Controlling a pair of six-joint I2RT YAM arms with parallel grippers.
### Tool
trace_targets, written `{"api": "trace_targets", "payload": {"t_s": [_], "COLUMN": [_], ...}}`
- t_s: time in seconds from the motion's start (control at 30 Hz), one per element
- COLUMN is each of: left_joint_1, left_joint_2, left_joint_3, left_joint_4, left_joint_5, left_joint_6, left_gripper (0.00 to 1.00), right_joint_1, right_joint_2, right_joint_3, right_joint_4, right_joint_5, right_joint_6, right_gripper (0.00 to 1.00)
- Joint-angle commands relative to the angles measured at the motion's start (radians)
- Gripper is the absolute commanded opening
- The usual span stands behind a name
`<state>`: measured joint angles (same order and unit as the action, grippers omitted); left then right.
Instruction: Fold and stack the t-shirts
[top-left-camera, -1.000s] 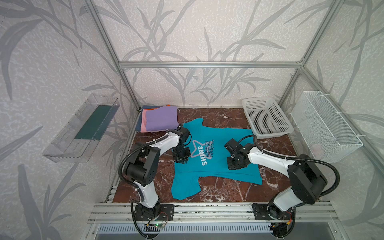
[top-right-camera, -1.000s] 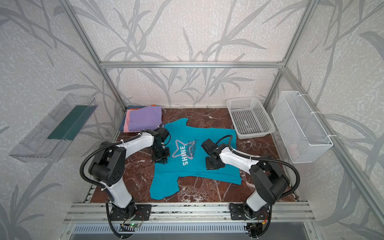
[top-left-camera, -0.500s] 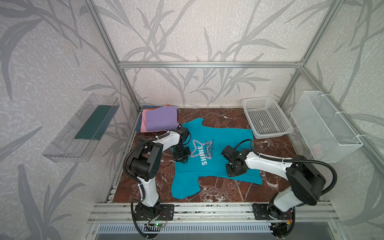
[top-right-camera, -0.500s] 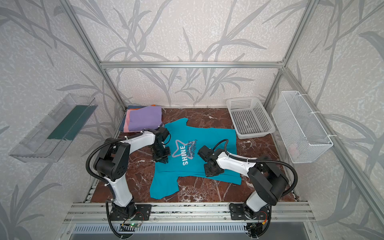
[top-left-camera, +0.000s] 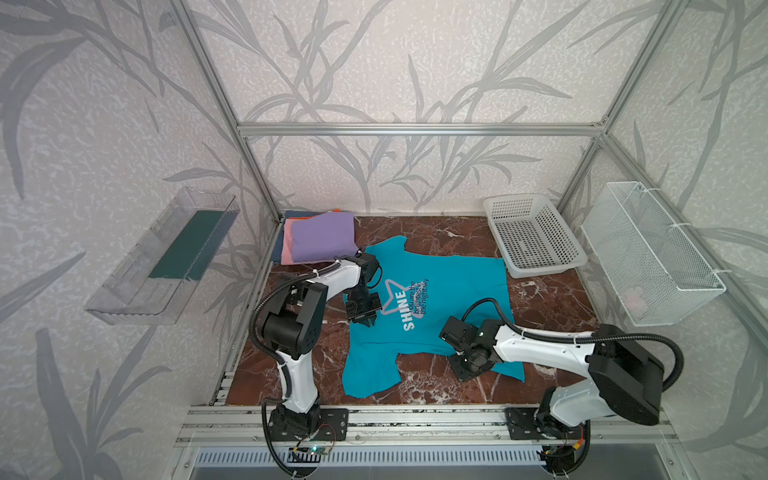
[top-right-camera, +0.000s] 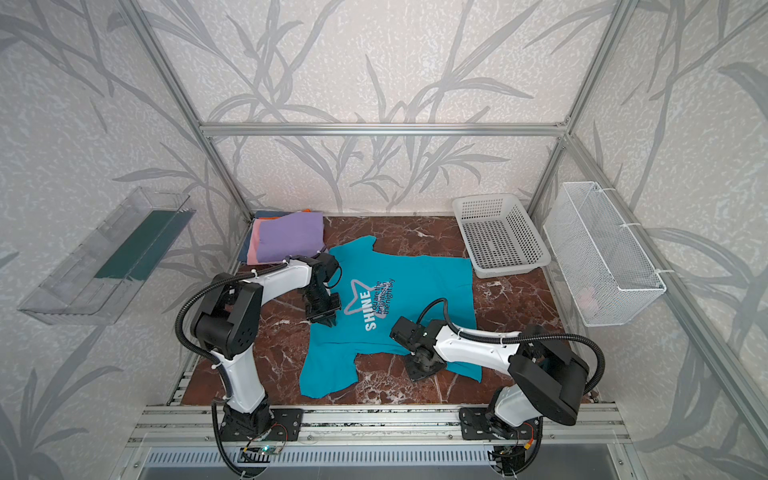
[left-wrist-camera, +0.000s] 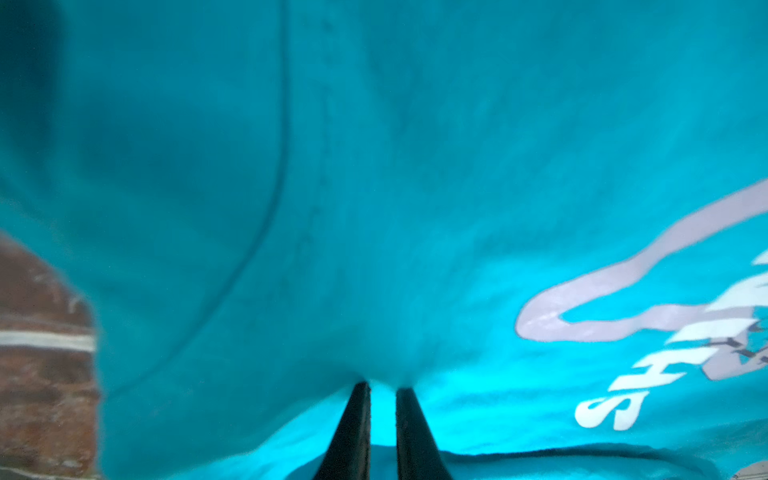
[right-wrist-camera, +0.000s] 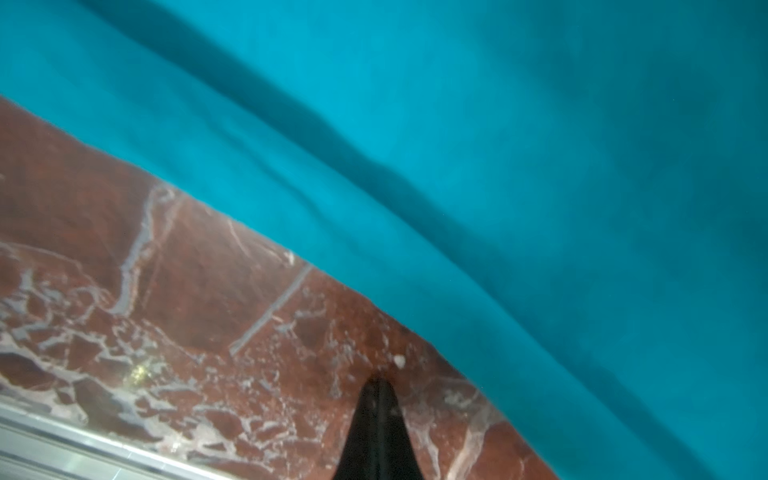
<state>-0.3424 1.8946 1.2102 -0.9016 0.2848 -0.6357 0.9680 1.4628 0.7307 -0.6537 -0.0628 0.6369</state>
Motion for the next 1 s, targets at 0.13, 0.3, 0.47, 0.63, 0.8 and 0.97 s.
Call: {"api": "trace_targets", "payload": {"t_s": [0.13,0.3,0.47,0.63,0.8,0.97], "left_joint_1": [0.004,-0.037,-0.188,-0.307,-0.387,-0.455], "left_joint_2": [-0.042,-0.081,-0.047,0.035,0.106,0.167], "left_joint_3": [-0.044,0.016,0.151,0.252,0.307,0.337], "left_joint_4": [-0.006,-0.023,-0.049,-0.014,0.027,0.049], "left_joint_5": [-0.058,-0.068,-0.084,0.001,0.066,0.135], "left_joint_6": [0.013,0.011,0.000,-0.013,0.022,0.091], "left_gripper": [0.16,0.16,0.16,0.16,0.16,0.16], "right_joint_1": [-0.001,-0.062,-0.227,-0.375,-0.442,-0.520], "right_joint_2": [-0.112,-0.137,-0.075,0.052,0.149,0.213], "right_joint_3": [0.049,0.129,0.112,0.119,0.158,0.187], "right_joint_4": [-0.058,-0.055,0.001,0.078,0.084,0.092], "right_joint_5": [0.049,0.077,-0.033,-0.163,-0.152,-0.170], "right_joint_6": [0.044,0.037,0.057,0.059,0.010,0.007], "right_gripper": [0.00,0.00,0.00,0.00,0.00,0.00]}}
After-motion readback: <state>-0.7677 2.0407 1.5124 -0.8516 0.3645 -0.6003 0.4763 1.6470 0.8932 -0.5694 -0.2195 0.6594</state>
